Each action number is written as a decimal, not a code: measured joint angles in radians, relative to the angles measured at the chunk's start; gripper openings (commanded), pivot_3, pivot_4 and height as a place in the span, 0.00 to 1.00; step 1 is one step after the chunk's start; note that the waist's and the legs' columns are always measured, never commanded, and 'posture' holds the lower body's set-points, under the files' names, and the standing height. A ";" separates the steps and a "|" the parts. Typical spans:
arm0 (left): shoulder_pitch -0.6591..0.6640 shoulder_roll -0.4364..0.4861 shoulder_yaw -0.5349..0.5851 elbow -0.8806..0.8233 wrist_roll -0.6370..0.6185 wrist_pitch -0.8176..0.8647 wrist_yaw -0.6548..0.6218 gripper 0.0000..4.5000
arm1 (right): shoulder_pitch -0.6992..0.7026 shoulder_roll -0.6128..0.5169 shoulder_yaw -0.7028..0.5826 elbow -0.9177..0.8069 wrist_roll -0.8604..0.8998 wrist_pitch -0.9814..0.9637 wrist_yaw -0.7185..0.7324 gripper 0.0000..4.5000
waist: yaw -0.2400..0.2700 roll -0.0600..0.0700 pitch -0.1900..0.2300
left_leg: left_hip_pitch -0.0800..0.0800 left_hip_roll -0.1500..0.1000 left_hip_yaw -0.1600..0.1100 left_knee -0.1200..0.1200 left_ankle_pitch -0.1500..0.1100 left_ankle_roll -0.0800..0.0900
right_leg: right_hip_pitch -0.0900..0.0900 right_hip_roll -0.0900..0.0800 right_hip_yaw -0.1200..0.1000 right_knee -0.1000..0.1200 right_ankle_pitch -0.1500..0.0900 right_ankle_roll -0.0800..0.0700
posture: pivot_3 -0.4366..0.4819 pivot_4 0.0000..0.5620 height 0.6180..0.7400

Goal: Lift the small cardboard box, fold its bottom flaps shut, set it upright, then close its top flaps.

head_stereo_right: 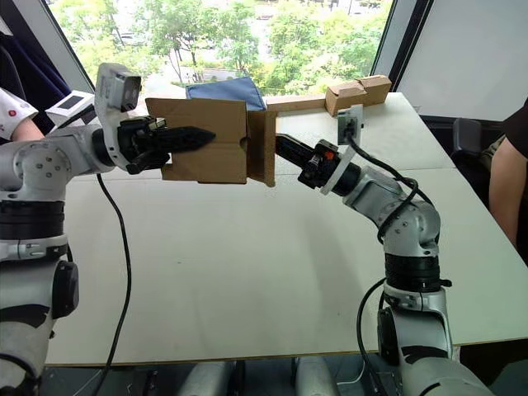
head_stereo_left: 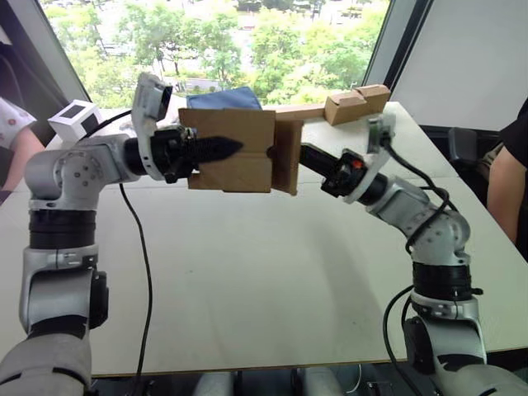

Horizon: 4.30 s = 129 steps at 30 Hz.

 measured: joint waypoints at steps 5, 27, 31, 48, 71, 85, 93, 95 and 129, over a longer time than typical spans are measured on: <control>-0.003 -0.001 -0.004 0.005 0.002 -0.001 -0.007 0.00 | 0.060 0.073 -0.012 -0.090 0.111 0.036 -0.090 0.02 | -0.007 0.000 0.000 | 0.000 0.001 0.000 -0.001 0.000 0.000 | -0.001 0.000 0.000 0.000 0.000 0.000 | 0.48 0.27 1.00; -0.021 -0.001 -0.004 0.045 0.015 -0.018 -0.008 0.00 | 0.145 0.131 -0.009 -0.139 0.222 0.017 -0.195 0.50 | -0.004 0.000 0.000 | 0.000 0.000 0.000 -0.001 0.000 0.000 | -0.001 0.001 0.000 0.000 0.000 0.000 | 0.48 0.27 1.00; -0.021 -0.003 -0.004 0.045 0.015 -0.018 -0.008 0.00 | 0.147 0.143 -0.009 -0.139 0.254 0.013 -0.217 0.50 | -0.004 0.000 0.000 | 0.000 0.000 0.000 -0.001 0.000 0.000 | -0.001 0.001 0.000 0.000 0.000 0.000 | 0.48 0.27 1.00; -0.021 -0.004 -0.004 0.045 0.015 -0.016 -0.007 0.00 | 0.160 0.201 -0.002 -0.123 0.262 -0.026 -0.289 0.00 | -0.004 0.000 0.000 | 0.000 0.000 0.000 -0.001 0.000 0.000 | -0.001 0.001 0.000 0.000 0.000 0.000 | 0.48 0.27 1.00; -0.021 -0.016 -0.003 0.036 0.000 -0.010 0.009 0.00 | 0.160 0.239 0.025 -0.097 0.415 -0.010 -0.337 0.00 | -0.005 0.000 0.000 | 0.000 0.000 0.000 -0.001 0.000 0.000 | -0.001 0.001 0.000 0.000 0.000 0.000 | 0.48 0.27 1.00; -0.021 -0.023 -0.001 0.036 0.000 -0.008 0.016 0.00 | 0.158 0.266 0.037 -0.095 0.377 -0.046 -0.357 0.00 | -0.005 0.000 0.000 | 0.000 0.000 0.000 -0.001 0.000 0.000 | -0.001 0.001 0.000 0.000 0.000 0.000 | 0.48 0.27 1.00; -0.021 -0.011 -0.001 0.036 -0.001 -0.009 0.016 0.00 | 0.166 0.218 0.005 -0.095 0.377 -0.053 -0.360 0.17 | -0.004 0.000 0.000 | 0.000 0.000 0.000 -0.001 0.000 0.000 | -0.001 0.001 0.000 0.000 0.000 0.000 | 0.48 0.27 1.00; -0.021 -0.012 -0.001 0.035 -0.001 -0.009 0.016 0.00 | 0.169 0.207 0.004 -0.095 0.377 -0.053 -0.355 0.34 | -0.005 0.000 0.000 | 0.000 0.000 0.000 -0.001 0.000 0.000 | -0.001 0.001 0.000 0.000 0.000 0.000 | 0.48 0.27 1.00; -0.024 -0.015 0.016 0.041 -0.002 -0.011 0.017 0.00 | 0.240 0.272 0.021 -0.097 0.389 -0.083 -0.338 0.18 | -0.005 0.000 0.000 | 0.000 0.000 0.000 -0.001 0.000 0.000 | -0.001 0.001 0.000 0.000 0.000 0.000 | 0.48 0.27 1.00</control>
